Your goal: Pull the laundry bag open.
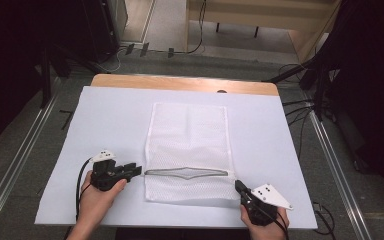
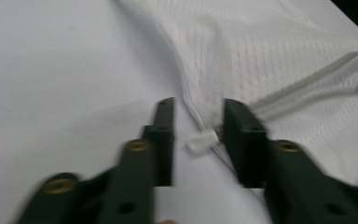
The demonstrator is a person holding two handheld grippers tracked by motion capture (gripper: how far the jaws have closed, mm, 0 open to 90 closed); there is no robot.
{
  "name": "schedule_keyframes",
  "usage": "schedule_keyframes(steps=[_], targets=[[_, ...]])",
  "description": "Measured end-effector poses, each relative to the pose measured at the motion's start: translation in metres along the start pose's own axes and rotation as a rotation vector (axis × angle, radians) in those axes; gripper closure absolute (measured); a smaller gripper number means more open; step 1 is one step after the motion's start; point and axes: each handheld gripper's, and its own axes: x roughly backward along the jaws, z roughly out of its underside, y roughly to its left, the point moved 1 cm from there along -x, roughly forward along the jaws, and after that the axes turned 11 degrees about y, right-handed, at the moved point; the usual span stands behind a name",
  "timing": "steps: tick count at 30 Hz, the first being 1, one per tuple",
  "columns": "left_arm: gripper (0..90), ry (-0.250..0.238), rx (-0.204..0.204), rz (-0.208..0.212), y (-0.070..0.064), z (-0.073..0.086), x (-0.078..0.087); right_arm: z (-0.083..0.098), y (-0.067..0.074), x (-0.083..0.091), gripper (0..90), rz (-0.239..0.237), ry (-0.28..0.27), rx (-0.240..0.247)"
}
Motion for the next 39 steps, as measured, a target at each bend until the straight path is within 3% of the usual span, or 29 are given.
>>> schedule_keyframes(steps=[1,2,3,5,10,11,12,13,15,16,17,22,25,31,34,35,39], targets=[[39.1,-0.032,-0.012,-0.044,0.0,0.003,0.005,0.0,-0.004,0.001,90.0,-0.007,-0.004,-0.008],[34.0,-0.032,-0.012,-0.044,0.0,0.003,0.005,0.0,-0.004,0.001,90.0,-0.007,-0.004,-0.008],[29.7,-0.055,-0.007,-0.073,0.001,0.006,0.011,0.0,-0.005,0.001,90.0,-0.012,-0.002,-0.019],[20.6,-0.068,-0.001,-0.074,0.002,0.007,0.015,0.0,-0.005,0.0,90.0,-0.018,0.002,-0.022],[13.2,-0.1,0.014,-0.1,0.008,0.013,0.029,0.002,-0.002,-0.001,90.0,-0.041,0.021,-0.009],[10.6,-0.113,0.01,-0.097,0.011,0.016,0.034,0.002,-0.004,-0.002,81.3,-0.066,0.018,-0.011],[7.0,-0.113,0.01,-0.097,0.011,0.016,0.034,0.002,-0.004,-0.002,81.3,-0.066,0.018,-0.011],[4.7,-0.128,0.0,-0.076,0.013,0.018,0.038,0.001,-0.006,-0.001,60.8,-0.072,0.01,-0.028],[3.4,-0.146,0.002,-0.07,0.015,0.02,0.042,0.0,-0.009,0.001,48.1,-0.039,-0.001,-0.024],[3.4,-0.146,0.002,-0.07,0.015,0.02,0.042,0.0,-0.009,0.001,48.1,-0.039,-0.001,-0.024],[3.4,-0.154,-0.01,-0.067,0.017,0.021,0.044,-0.001,-0.011,0.002,42.7,-0.031,-0.006,-0.03],[3.3,-0.167,-0.041,-0.119,0.017,0.024,0.049,-0.004,-0.029,0.008,37.8,-0.057,-0.047,-0.046],[0.9,-0.171,-0.061,-0.132,0.019,0.026,0.051,-0.005,-0.044,0.013,33.6,-0.028,-0.068,-0.052],[0.0,-0.196,-0.073,-0.13,0.021,0.027,0.056,-0.005,-0.063,0.014,24.2,0.019,-0.038,-0.085],[0.0,-0.202,-0.077,-0.138,0.024,0.028,0.059,-0.004,-0.07,0.015,22.0,-0.003,-0.038,-0.095],[0.0,-0.204,-0.073,-0.139,0.025,0.028,0.06,-0.005,-0.075,0.017,19.6,-0.031,-0.033,-0.1],[0.0,-0.208,-0.07,-0.175,0.033,0.03,0.064,-0.004,-0.086,0.021,18.2,-0.014,-0.028,-0.099]])
